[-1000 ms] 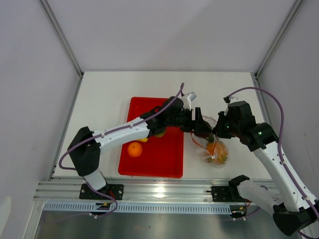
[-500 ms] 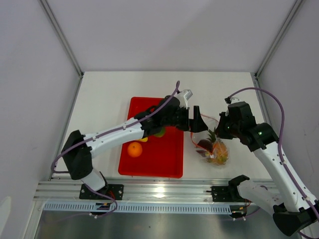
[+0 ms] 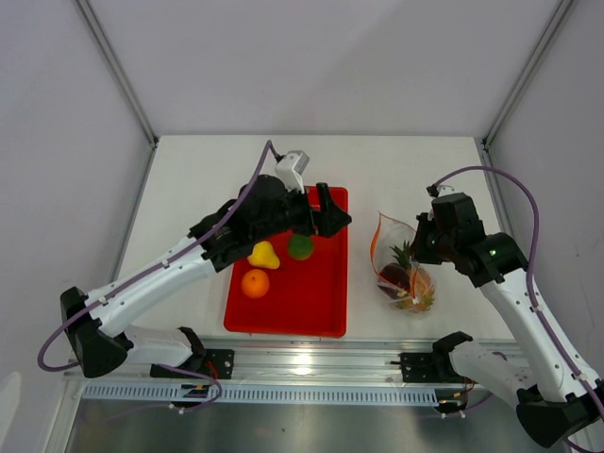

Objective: Place the food in the zip-top bag and seal the zipper
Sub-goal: Place the fake fruit in the zipper food storage bag, then adjust the zipper food storage bag at the center of the board.

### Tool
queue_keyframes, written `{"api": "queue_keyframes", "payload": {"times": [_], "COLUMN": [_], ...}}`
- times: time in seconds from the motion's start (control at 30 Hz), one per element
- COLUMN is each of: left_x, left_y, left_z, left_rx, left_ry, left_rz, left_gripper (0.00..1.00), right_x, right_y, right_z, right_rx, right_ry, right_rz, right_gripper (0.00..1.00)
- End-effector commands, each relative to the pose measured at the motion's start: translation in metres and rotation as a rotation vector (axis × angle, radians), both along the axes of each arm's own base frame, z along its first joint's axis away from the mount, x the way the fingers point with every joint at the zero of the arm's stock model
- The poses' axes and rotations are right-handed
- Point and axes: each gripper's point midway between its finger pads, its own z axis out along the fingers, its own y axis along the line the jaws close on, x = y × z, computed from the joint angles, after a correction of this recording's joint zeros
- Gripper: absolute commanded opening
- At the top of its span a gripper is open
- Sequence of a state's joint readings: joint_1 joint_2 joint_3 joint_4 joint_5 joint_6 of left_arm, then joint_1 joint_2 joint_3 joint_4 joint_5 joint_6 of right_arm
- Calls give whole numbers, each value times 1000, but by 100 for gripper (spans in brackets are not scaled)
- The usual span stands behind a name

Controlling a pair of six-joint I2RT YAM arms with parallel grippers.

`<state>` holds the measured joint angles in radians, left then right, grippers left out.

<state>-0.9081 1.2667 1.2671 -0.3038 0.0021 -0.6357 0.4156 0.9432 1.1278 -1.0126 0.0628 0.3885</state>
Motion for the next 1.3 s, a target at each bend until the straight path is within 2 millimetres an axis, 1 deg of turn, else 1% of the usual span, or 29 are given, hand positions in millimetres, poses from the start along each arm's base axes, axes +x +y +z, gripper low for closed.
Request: {"api": "queue_keyframes", "payload": {"times": [0.0, 0.03, 0.1, 0.13, 0.17, 0.23, 0.27, 0.3, 0.33, 0.37, 0.4, 0.43, 0.47, 0.5, 0.53, 0.6, 0.67, 0.7, 0.77, 0.83, 0.9, 0.93, 0.97, 1.03, 1.07, 1.17, 1.2, 1.23, 1.27], "left_x": [-1, -7, -19, -23, -28, -34, -37, -43, -43, -44, -48, -46, -46, -46, -48, -52, -58, -59, -59, -56, -54, -53, -53, -54, -55, -60, -60, -61, -61], "left_y": [21, 18, 11, 9, 4, -9, -14, -24, -33, -39, -45, -54, -58, -61, -64, -69, -71, -72, -73, -74, -75, -74, -75, -78, -79, -86, -88, -88, -89], "left_z": [-42, -53, -44, -53, -48, -49, -50, -59, -46, -49, -50, -55, -59, -61, -72, -75, -78, -78, -72, -60, -54, -51, -49, -39, -37, -26, -29, -32, -37], "left_rx": [101, 88, 21, 19, -14, -24, -23, -3, -18, -9, -7, -4, -2, -8, 1, -8, -4, -2, -10, -11, 3, 13, 16, 3, -3, -42, -40, -33, -24], "left_ry": [68, 74, 74, 91, 92, 104, 109, 127, 107, 113, 123, 146, 158, 164, 191, 198, 205, 202, 190, 163, 134, 126, 116, 83, 74, 47, 61, 72, 90], "left_rz": [33, -5, -68, -84, -115, -158, -177, -210, -226, -236, -255, -257, -258, -258, -255, -268, -278, -281, -284, -279, -279, -275, -281, -303, -316, -367, -369, -367, -356], "left_gripper": [100, 99, 99, 98, 98, 96, 95, 94, 94, 94, 94, 94, 93, 92, 92, 89, 88, 88, 87, 87, 86, 81, 63, 53, 45, 42, 41, 43, 49], "right_x": [6, 7, 11, 14, 19, 29, 35, 37, 40, 42, 41, 40, 41, 33, 33, 34, 33, 39, 43, 43, 40, 38, 38, 36, 34, 28, 27, 27, 27], "right_y": [1, 0, -2, -3, -2, -6, -5, -7, -7, -10, 5, 11, 8, 16, 15, 9, 1, -6, -10, -8, -5, -4, -4, -1, 0, 7, 7, 8, 6], "right_z": [5, 3, 1, 3, 14, 20, 33, 34, 32, 31, 22, 14, 4, -11, -17, -17, -6, 9, 16, 15, 10, 9, 14, 20, 23, 27, 28, 27, 26], "right_rx": [-9, -18, -38, -45, -34, -48, -40, -47, -48, -38, 47, 105, 161, 214, 215, 188, 153, 127, 106, 112, 131, 138, 146, 152, 155, 164, 162, 159, 154], "right_ry": [-14, -6, 1, -1, -22, -24, -50, -45, -37, -30, -2, 19, 54, 109, 127, 108, 78, 33, 10, 20, 48, 50, 28, 5, -1, -3, -2, 0, 1], "right_rz": [7, 9, 2, -2, 5, 3, 5, 6, 8, -2, 59, 83, 70, 99, 89, 71, 53, 31, 18, 25, 28, 29, 26, 28, 32, 54, 53, 52, 49], "right_gripper": [0, 0, 0, 0, 0, 0, 0, 0, 0, 0, 0, 0, 0, 0, 0, 0, 0, 0, 0, 0, 0, 0, 0, 0, 0, 0, 0, 0, 0]}}
